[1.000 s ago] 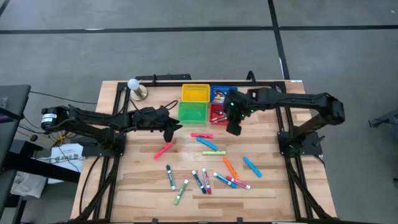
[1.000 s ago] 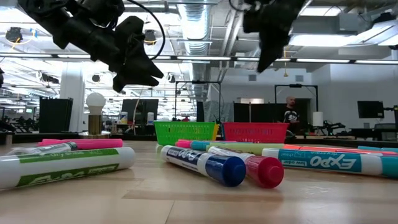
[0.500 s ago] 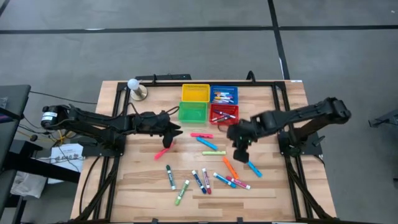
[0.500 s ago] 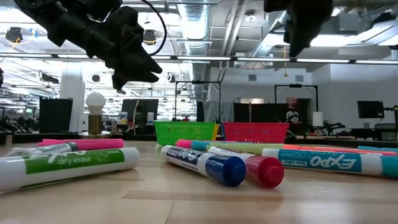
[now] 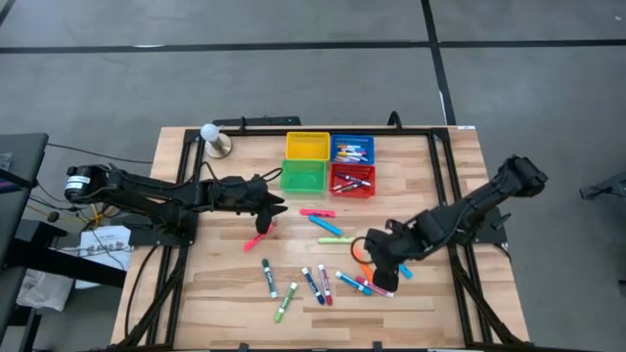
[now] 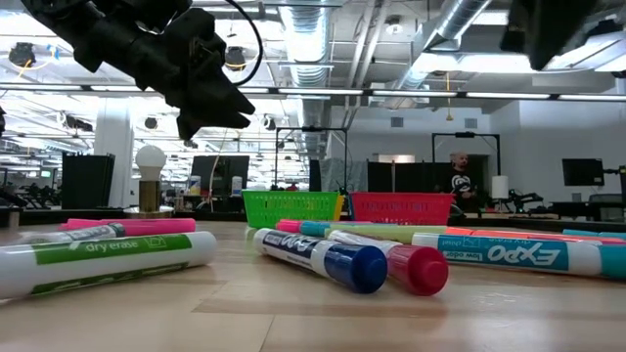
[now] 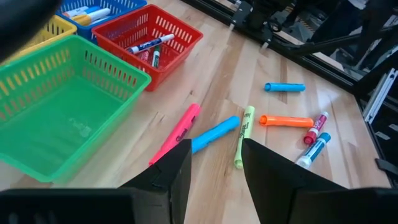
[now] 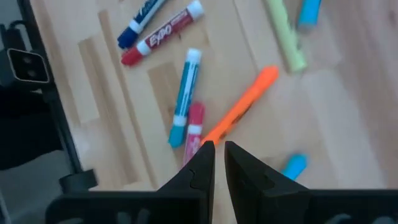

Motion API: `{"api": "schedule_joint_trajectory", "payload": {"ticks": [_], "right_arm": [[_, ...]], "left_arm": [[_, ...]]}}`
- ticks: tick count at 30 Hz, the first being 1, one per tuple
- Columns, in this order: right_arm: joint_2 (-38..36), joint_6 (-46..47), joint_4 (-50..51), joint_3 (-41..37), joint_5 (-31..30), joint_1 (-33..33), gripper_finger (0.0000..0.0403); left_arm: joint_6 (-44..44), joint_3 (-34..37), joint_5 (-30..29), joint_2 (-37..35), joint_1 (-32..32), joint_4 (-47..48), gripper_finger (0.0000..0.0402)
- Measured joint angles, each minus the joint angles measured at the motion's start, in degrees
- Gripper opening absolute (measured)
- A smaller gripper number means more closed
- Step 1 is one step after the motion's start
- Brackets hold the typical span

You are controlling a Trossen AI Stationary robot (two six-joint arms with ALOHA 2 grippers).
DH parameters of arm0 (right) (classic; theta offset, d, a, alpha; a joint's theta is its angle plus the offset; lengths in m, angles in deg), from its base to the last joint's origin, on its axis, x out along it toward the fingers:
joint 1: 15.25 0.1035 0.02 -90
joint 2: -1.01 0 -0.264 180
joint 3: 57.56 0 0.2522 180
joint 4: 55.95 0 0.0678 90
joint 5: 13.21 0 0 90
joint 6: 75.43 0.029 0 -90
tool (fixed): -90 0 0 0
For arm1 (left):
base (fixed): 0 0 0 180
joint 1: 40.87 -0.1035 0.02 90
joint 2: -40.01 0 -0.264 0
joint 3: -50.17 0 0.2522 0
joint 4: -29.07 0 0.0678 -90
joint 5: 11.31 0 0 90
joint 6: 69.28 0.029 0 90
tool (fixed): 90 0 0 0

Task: Pick & Place Markers
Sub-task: Put the large pink marker pen into the yellow bin

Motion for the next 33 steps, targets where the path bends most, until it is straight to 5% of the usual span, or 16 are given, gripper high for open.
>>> {"api": "schedule_joint_trajectory", "payload": {"ticks": [9,19,33], "right_arm": [[6.22,10.84,0.0,0.07,4.45,5.68,0.0061],[14.88,9.75,-0.87,0.07,11.19,6.56,0.014],[19.38,8.01,-3.61,0.07,9.21,7.4,0.0217]], "left_arm": [[1.41,0.0,0.0,0.0,0.0,-0.22,0.014],[1.41,0.0,0.0,0.0,0.0,-0.44,0.014],[1.41,0.0,0.0,0.0,-0.02,-0.46,0.014]]}}
